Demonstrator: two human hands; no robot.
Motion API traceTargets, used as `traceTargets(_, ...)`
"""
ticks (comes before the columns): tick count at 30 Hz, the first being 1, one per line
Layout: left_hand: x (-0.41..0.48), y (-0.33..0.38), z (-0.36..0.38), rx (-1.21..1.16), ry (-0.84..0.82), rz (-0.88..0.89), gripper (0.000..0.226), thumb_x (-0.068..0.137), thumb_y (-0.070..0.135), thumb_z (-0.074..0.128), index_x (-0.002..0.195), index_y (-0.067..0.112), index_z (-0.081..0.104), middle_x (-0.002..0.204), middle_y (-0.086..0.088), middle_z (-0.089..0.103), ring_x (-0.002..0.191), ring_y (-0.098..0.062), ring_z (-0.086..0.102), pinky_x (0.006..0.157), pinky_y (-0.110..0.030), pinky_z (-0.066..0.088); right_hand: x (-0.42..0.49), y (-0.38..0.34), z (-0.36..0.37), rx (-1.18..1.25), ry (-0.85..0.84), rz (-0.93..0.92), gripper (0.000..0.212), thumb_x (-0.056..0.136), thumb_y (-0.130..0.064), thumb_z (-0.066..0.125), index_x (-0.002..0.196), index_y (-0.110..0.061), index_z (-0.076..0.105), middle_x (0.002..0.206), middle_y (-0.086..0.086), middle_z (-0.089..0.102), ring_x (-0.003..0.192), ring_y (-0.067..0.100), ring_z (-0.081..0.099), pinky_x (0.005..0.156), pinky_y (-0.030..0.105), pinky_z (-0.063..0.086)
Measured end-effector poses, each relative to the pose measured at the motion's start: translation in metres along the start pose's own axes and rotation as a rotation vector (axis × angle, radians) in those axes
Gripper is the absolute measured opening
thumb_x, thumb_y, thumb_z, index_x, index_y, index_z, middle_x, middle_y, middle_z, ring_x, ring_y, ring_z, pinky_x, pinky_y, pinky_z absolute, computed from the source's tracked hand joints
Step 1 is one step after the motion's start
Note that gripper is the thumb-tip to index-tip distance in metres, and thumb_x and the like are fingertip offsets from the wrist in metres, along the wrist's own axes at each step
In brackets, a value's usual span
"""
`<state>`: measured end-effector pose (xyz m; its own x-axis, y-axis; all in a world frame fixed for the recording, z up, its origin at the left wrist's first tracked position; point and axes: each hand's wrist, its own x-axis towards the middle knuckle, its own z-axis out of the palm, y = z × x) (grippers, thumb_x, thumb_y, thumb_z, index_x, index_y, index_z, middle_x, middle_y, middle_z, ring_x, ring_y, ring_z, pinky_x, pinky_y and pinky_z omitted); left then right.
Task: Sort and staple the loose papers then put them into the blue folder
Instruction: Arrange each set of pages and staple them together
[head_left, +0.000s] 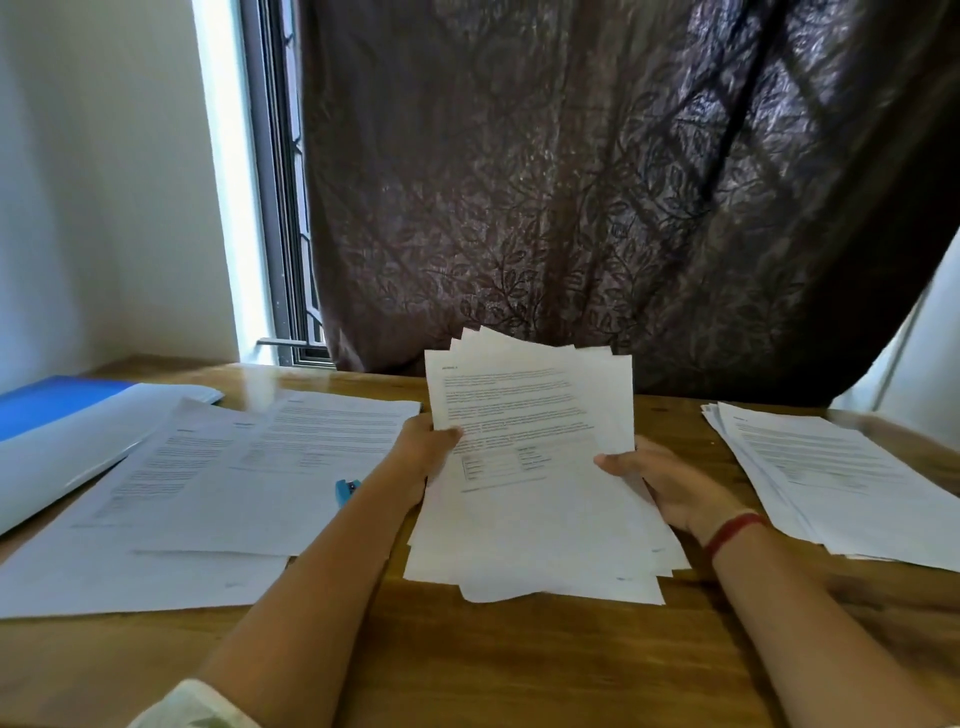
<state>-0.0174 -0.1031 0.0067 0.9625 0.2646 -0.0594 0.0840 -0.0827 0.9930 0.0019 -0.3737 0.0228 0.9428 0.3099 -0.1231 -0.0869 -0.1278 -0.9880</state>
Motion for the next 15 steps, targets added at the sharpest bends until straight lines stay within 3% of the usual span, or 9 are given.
traceTargets(3,-0.005,-0.004,0.012,-0.01,0.032,0.017,0.029,0.101,0.033,0.046,0.129,0.025,0.05,0.129,0.002,0.059,0.11,-0.023,0.058,0.09,-0.044,0.05,0.001,0.001,0.012,0.055,0.156,-0.06,0.025,0.092,-0.004,0.06,0.116,-0.011,0.058,0.107,0.011,0.068,0.094,0.025,0.066,0.075,0.036,0.055)
traceTargets(5,-0.004,-0.007,0.017,0.031,-0.011,0.003,0.029,0.101,0.038,0.045,0.127,0.027,0.049,0.127,0.004,0.059,0.105,-0.018,0.059,0.082,-0.037,0.052,0.0,0.002,0.017,-0.032,0.247,-0.066,0.021,0.094,0.0,0.055,0.11,-0.014,0.055,0.096,0.003,0.064,0.084,0.016,0.062,0.065,0.028,0.05)
traceTargets(7,-0.007,-0.003,0.017,0.035,-0.008,-0.075,0.026,0.101,0.036,0.045,0.124,0.024,0.05,0.119,0.004,0.059,0.095,-0.015,0.057,0.076,-0.034,0.046,-0.002,0.001,0.017,-0.095,0.242,-0.057,0.027,0.094,0.007,0.049,0.111,-0.013,0.052,0.096,0.003,0.062,0.084,0.016,0.06,0.072,0.03,0.05)
traceTargets(9,-0.005,0.0,0.013,0.037,0.019,-0.157,0.028,0.098,0.032,0.051,0.122,0.018,0.051,0.119,-0.002,0.059,0.098,-0.02,0.058,0.085,-0.039,0.046,-0.003,-0.002,0.014,-0.17,0.173,-0.038,0.035,0.093,0.011,0.046,0.12,-0.011,0.051,0.11,0.01,0.063,0.096,0.023,0.061,0.083,0.036,0.052)
traceTargets(11,-0.003,0.002,0.009,0.088,0.046,-0.18,0.036,0.093,0.03,0.057,0.126,0.016,0.052,0.122,-0.007,0.06,0.103,-0.026,0.059,0.095,-0.044,0.048,-0.008,-0.006,0.012,-0.206,0.055,-0.037,0.045,0.089,0.015,0.043,0.124,-0.013,0.05,0.114,0.01,0.062,0.101,0.025,0.06,0.082,0.034,0.052)
traceTargets(15,-0.006,0.004,0.008,0.281,0.002,-0.194,0.034,0.095,0.022,0.054,0.128,0.023,0.048,0.123,-0.005,0.059,0.093,-0.024,0.061,0.076,-0.038,0.053,-0.014,-0.009,0.016,-0.147,-0.026,-0.03,0.045,0.086,0.012,0.043,0.122,-0.013,0.053,0.117,0.012,0.063,0.104,0.026,0.062,0.087,0.037,0.052)
